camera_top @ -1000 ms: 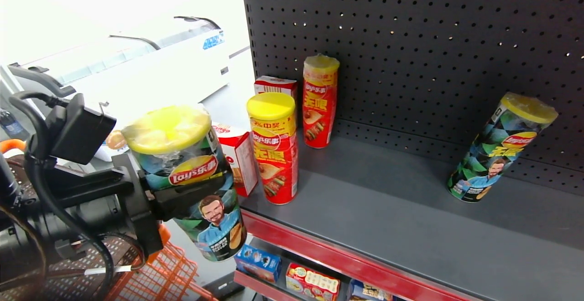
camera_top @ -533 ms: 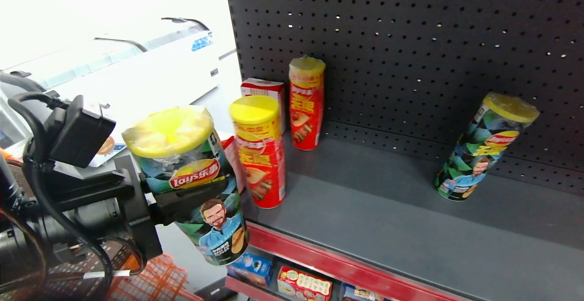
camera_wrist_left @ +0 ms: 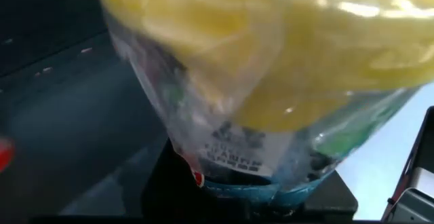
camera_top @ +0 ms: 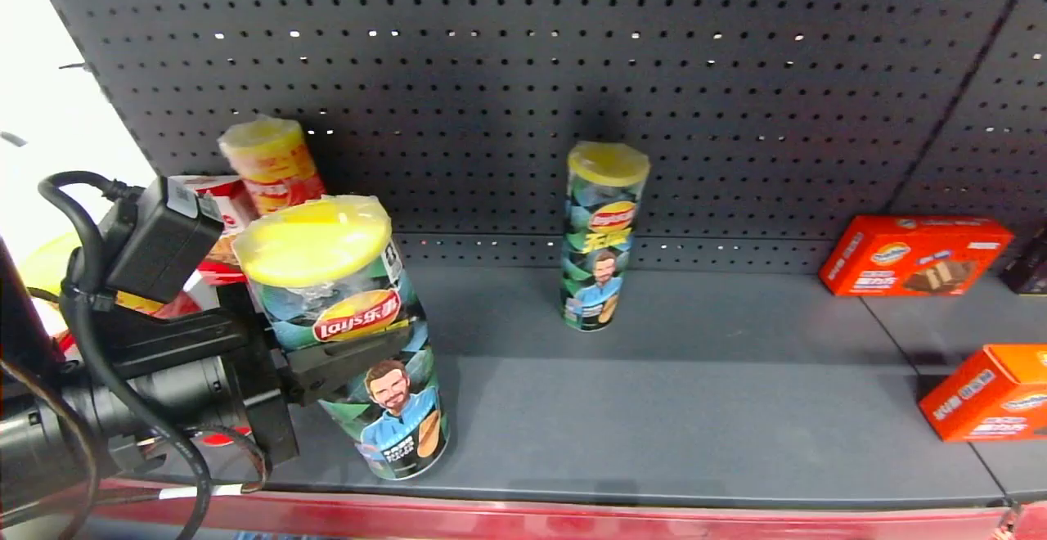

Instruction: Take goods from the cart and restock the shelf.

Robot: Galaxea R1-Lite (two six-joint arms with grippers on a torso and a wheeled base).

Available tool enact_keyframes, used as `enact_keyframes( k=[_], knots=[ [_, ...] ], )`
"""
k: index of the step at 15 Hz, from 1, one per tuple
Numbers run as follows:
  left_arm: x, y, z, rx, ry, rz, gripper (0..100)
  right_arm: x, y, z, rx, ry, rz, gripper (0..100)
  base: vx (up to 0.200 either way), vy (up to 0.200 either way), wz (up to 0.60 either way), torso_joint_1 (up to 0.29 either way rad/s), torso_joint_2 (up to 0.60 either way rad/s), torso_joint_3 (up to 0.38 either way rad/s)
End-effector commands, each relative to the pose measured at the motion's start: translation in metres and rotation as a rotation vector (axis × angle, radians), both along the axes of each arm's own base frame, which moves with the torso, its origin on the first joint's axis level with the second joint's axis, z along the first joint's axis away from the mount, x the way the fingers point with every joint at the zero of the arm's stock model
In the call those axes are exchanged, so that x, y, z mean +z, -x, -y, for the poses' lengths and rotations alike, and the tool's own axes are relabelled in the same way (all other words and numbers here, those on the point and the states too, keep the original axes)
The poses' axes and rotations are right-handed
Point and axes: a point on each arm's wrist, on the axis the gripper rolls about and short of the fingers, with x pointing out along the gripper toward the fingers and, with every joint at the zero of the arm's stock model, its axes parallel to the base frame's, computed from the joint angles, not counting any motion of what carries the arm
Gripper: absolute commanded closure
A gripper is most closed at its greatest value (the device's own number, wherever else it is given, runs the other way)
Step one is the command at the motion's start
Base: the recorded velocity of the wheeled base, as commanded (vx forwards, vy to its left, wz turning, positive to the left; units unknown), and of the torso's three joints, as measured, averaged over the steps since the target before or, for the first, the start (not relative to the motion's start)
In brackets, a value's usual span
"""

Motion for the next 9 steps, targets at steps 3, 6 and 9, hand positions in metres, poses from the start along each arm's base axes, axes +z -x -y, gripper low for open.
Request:
enact_keyframes(
  k=[3,6,9],
  knots=[
    [-0.0016,0.0017,-0.0019,0.008,-0.001,-0.005,100,0.0001,0.0,0.0,0.001,0.001,0.001,0,0.0,0.0,0.0,0.0,0.0,0.0],
    [-0.0022,0.0021,-0.0024,0.009,-0.002,-0.006,100,0.0001,0.0,0.0,0.001,0.004,0.001,0,0.0,0.0,0.0,0.0,0.0,0.0],
    [-0.0025,0.0022,-0.0024,0.009,-0.002,-0.006,100,0.0001,0.0,-0.0001,0.003,0.004,0.001,0,0.0,0.0,0.2,0.001,0.0,0.001]
  ],
)
